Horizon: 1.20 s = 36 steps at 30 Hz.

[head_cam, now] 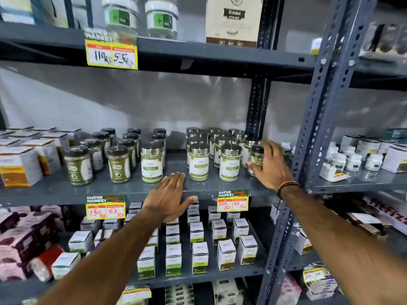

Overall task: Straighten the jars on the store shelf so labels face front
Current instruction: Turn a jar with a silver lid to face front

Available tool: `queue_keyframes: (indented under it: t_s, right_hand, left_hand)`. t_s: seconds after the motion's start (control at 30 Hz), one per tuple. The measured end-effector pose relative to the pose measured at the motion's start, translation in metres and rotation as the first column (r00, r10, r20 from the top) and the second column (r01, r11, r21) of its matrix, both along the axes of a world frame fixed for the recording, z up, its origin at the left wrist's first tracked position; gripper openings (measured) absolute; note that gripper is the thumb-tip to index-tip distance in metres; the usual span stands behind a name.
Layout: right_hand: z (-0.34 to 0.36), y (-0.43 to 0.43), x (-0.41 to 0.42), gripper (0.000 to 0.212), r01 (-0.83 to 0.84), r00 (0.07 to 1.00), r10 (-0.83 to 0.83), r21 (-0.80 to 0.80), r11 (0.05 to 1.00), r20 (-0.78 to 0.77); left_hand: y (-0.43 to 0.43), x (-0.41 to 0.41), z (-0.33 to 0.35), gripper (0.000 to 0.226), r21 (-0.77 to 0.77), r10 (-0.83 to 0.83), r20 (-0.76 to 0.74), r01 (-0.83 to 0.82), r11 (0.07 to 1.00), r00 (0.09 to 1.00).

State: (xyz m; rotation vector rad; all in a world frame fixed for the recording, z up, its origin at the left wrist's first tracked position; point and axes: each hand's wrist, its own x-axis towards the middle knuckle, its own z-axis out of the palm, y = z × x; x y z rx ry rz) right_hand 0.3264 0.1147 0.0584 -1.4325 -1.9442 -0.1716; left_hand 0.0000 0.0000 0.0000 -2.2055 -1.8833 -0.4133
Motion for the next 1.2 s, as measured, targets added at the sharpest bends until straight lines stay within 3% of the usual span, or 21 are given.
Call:
queue_keyframes:
  t_s: [0.33, 0.7, 0.83, 1.2]
  right_hand:
    - [-0.024, 0.015, -0.003, 0.091, -0.04, 0.974, 0.029, -0.047, 0.998, -0.224]
    - [-0.015, 0.001, 0.002, 0.09, -0.028, 0.958, 0.052, 0.089, 0.996, -0.283]
    - [0.008, -0.029, -0.01, 0.089, -0.064, 0.953, 0.11, 0.167, 0.984, -0.282]
    - [0.02, -0.096, -0.143, 0.085, -0.383, 0.88, 0.423, 0.202, 0.901, -0.216]
  left_hand:
    - [0.013, -0.004, -0.015, 0.071, 0.158, 0.055, -0.125, -0.034, 0.987, 0.991]
    - [0.004, -0.004, -0.005, 0.074, 0.103, 0.009, -0.081, 0.0, 0.995, 0.997]
    - [-0.017, -0.008, 0.015, 0.081, 0.168, -0.023, -0.068, 0.034, 0.985, 0.997]
    - [-0.096, -0.105, 0.051, 0.078, 0.297, 0.153, -0.051, -0.131, 0.946, 0.987]
